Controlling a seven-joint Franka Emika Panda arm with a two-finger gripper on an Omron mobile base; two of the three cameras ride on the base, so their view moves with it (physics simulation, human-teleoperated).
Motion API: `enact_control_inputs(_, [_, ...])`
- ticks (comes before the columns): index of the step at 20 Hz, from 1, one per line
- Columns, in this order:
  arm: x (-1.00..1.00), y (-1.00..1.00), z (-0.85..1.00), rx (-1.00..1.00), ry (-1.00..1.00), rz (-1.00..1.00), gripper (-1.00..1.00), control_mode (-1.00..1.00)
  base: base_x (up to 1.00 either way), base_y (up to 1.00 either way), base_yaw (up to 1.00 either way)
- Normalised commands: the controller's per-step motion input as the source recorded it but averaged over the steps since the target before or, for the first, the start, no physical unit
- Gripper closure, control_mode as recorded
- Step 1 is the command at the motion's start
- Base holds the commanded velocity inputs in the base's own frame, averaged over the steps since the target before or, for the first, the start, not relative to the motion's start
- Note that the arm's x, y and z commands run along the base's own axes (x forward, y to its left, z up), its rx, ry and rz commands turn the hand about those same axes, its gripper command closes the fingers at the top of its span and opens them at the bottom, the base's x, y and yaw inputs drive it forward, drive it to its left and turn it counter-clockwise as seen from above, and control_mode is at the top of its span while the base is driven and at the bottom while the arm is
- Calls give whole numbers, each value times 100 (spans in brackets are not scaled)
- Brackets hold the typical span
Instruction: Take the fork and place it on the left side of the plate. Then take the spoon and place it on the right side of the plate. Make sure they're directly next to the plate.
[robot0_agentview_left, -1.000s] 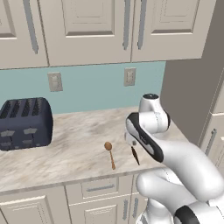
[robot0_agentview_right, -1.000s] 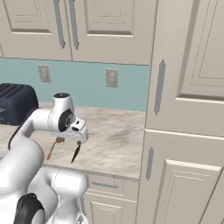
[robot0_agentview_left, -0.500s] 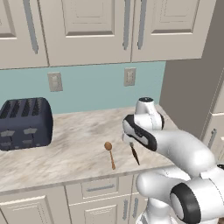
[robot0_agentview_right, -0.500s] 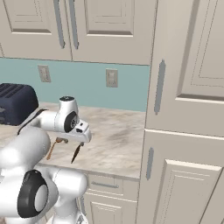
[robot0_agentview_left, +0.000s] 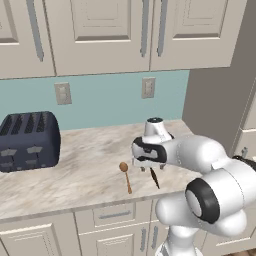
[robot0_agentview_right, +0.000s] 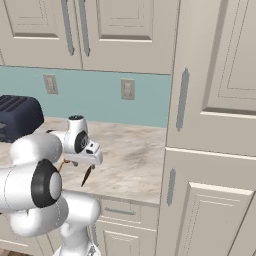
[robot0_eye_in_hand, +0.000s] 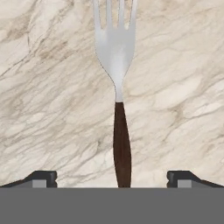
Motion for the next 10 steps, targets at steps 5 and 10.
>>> enact_control_inputs(5, [4,1,-25,0,0,0,-100,-100,0,0,0])
enact_control_inputs(10, [0,-4,-16,0,-4,0,-100,-100,0,0,0])
